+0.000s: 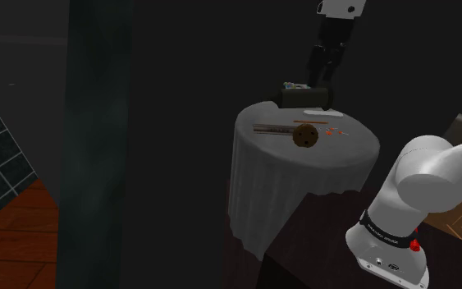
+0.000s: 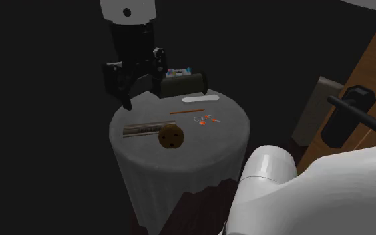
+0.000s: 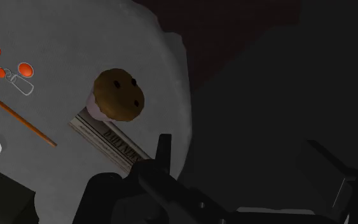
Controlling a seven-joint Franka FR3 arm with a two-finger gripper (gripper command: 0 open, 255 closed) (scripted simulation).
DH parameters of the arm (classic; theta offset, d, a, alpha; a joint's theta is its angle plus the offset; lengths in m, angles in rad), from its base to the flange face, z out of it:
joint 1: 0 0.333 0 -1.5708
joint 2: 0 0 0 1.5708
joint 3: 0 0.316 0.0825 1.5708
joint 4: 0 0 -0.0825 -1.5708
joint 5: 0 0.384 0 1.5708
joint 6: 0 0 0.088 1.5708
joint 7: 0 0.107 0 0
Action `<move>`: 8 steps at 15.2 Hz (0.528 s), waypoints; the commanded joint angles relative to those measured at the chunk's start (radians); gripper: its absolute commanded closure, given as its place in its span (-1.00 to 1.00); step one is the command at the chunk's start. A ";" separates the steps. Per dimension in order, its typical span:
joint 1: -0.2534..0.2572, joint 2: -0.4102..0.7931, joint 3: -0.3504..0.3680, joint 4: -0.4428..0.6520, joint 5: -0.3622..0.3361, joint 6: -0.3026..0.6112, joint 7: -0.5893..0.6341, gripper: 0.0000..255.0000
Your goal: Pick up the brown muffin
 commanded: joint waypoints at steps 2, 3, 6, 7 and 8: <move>-0.013 0.050 -0.014 0.022 0.005 -0.001 0.015 -1.00; -0.025 0.100 -0.027 0.044 0.011 -0.003 0.029 -1.00; -0.059 0.245 -0.071 0.112 0.033 -0.013 0.068 -1.00; -0.070 0.292 -0.086 0.134 0.041 -0.017 0.080 -1.00; -0.080 0.339 -0.102 0.156 0.050 -0.023 0.092 -1.00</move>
